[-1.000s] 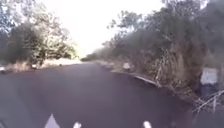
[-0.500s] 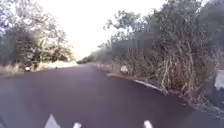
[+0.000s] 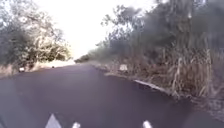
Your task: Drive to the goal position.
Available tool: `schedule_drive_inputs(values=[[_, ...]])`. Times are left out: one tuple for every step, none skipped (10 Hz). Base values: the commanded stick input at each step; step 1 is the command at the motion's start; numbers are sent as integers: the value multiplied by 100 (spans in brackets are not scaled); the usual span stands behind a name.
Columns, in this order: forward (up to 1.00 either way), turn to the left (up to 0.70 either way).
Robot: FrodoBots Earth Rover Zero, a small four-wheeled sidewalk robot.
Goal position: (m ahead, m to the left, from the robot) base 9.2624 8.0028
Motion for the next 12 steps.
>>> schedule_drive_inputs(values=[[85, 0], [85, 0], [85, 0], [85, 0], [85, 0], [85, 0], [85, 0], [85, 0], [85, 0], [85, 0], [85, 0], [85, 0]])
